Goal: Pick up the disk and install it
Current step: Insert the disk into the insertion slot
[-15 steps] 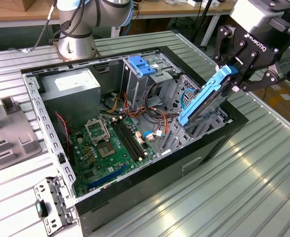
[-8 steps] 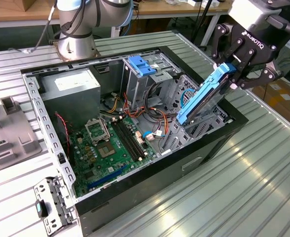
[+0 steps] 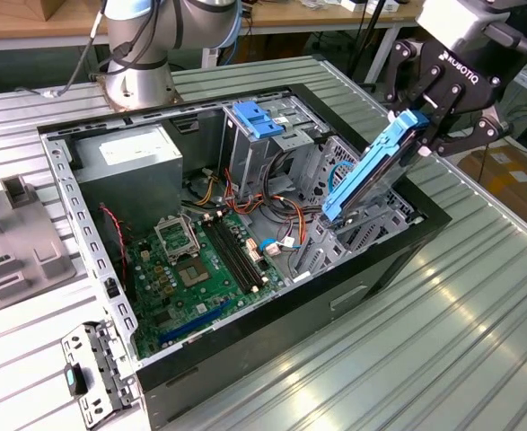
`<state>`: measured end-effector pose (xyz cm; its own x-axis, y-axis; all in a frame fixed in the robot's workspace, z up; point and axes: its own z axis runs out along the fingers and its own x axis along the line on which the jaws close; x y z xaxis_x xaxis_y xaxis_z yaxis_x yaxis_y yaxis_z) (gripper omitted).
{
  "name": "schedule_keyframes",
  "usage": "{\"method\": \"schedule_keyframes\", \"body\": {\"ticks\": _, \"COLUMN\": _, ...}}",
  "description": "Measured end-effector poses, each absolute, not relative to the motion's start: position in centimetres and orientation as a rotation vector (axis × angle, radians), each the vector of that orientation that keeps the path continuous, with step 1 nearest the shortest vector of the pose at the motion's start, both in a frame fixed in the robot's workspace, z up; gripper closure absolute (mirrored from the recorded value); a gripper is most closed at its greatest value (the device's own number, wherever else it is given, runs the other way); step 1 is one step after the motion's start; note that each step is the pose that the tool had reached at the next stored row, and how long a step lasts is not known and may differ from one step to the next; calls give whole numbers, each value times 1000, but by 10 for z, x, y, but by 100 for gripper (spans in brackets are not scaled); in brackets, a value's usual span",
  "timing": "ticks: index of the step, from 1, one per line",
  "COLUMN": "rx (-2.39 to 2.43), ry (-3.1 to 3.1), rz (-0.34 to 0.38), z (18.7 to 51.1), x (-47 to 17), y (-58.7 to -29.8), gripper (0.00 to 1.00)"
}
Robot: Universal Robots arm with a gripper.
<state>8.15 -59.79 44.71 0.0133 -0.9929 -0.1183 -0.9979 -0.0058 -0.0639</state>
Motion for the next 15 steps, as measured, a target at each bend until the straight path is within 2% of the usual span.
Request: {"method": "schedule_keyframes", "body": {"ticks": 15, "rx": -2143, "ry": 2126, "rz": 64, "z": 438, "x": 91, "y": -600, "gripper": 64}}
